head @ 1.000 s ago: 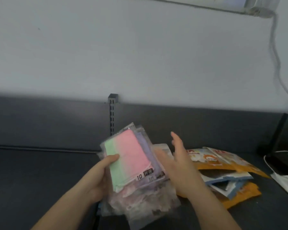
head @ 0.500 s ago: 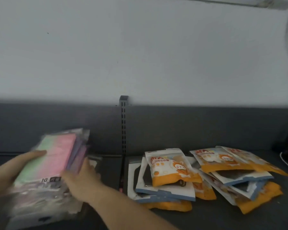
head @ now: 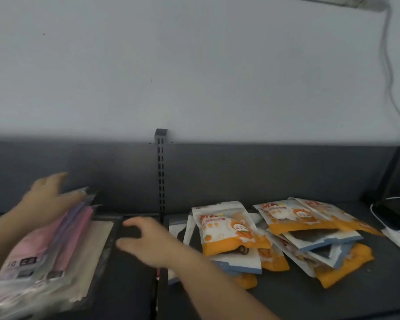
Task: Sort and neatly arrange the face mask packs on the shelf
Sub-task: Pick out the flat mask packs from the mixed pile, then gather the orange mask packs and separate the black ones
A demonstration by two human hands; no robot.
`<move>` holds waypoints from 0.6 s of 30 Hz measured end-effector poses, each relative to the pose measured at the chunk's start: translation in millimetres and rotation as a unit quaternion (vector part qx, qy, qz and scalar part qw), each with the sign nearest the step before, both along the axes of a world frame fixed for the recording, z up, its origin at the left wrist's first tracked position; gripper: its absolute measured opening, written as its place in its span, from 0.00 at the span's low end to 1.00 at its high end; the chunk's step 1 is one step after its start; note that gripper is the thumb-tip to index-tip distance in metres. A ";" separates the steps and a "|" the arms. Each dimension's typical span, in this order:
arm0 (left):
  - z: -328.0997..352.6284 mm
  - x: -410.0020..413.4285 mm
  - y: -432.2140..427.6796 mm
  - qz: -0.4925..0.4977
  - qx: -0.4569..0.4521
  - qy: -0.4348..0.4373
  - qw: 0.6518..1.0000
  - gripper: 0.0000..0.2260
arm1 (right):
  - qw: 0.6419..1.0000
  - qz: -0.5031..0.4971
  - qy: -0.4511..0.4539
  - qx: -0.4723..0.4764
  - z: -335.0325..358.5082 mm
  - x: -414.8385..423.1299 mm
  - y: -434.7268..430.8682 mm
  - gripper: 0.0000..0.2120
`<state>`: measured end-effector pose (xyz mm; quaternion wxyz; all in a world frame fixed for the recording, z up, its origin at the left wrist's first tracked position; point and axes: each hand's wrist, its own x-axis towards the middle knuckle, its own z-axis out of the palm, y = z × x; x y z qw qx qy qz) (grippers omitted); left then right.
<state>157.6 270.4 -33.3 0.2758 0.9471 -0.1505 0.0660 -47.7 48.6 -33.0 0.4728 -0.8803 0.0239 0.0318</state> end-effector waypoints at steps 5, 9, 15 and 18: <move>34.7 -99.3 -116.0 -0.139 -0.048 0.079 0.986 0.31 | 0.991 -0.077 -0.027 -0.108 25.1 -31.3 -81.0 0.24; 5.2 -135.8 -181.0 -0.212 -0.021 0.179 0.961 0.31 | 0.966 -0.151 0.014 -0.211 31.9 -63.6 -147.4 0.28; -33.1 -168.8 -234.2 -0.243 0.000 0.271 0.931 0.28 | 0.935 -0.038 0.156 -0.316 -9.9 -97.6 -177.0 0.45; -32.9 -176.3 -245.3 -0.223 -0.084 0.262 0.935 0.28 | 0.940 -0.071 0.072 -0.325 -21.2 -102.7 -182.1 0.35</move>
